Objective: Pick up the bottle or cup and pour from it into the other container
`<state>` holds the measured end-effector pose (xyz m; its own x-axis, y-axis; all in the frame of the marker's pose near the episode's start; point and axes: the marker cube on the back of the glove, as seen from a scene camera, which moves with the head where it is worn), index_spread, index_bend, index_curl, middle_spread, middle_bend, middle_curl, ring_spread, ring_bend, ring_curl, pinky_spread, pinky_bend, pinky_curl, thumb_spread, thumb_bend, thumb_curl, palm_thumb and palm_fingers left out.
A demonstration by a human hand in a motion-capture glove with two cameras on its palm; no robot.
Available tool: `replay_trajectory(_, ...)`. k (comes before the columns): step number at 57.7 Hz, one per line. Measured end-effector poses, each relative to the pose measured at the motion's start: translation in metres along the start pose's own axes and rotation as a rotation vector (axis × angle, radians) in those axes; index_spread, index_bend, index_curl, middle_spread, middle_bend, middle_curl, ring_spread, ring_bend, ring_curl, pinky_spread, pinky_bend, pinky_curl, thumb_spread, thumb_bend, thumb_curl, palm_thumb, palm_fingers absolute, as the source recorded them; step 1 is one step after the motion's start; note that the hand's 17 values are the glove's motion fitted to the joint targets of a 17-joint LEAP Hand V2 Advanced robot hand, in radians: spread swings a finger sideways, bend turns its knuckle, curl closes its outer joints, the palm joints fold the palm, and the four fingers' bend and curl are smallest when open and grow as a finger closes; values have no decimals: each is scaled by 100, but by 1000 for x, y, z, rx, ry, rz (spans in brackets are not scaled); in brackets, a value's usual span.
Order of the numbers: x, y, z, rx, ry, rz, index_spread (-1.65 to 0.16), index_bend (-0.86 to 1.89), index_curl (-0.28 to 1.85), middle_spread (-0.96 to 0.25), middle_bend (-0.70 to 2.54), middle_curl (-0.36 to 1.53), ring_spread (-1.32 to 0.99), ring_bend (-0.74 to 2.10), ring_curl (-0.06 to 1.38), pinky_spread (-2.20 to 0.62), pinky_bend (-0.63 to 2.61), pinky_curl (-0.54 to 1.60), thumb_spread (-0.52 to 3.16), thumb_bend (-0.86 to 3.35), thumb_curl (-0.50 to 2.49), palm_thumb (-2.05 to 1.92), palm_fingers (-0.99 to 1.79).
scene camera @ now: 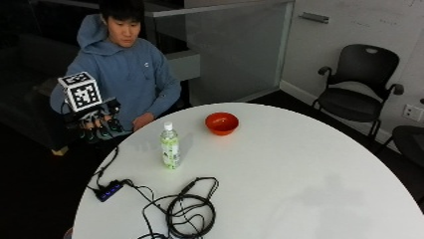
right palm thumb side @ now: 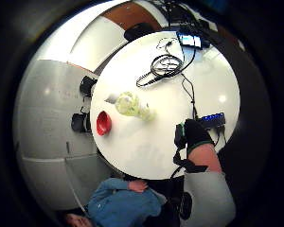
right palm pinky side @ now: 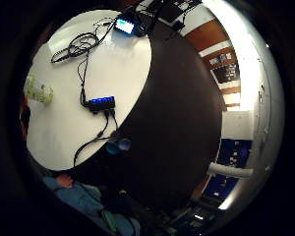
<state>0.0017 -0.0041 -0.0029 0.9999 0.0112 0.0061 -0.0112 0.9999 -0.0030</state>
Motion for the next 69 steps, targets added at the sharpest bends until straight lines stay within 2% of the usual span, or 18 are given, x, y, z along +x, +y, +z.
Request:
replay_trajectory(8, 7, -4, -8, -24, -13, 10, -27, 16, 12, 1, 18, 10, 14, 35, 12, 17, 42, 13, 64, 31, 22, 65, 24)
replay_trajectory(19, 11, -9, -8, -73, -32, -22, -33, 15, 18, 0, 19, 17, 17, 38, 17, 22, 45, 16, 82, 20, 29, 69, 17)
replay_trajectory(36, -4, -20, 17, -107, -269, -145, -36, 14, 21, 0, 19, 23, 18, 43, 22, 24, 50, 20, 89, 4, 37, 74, 10)
replay_trajectory(69, -40, -34, 45, -216, -375, -228, -37, 15, 24, 0, 20, 30, 19, 46, 26, 25, 52, 23, 91, -3, 43, 77, 5)
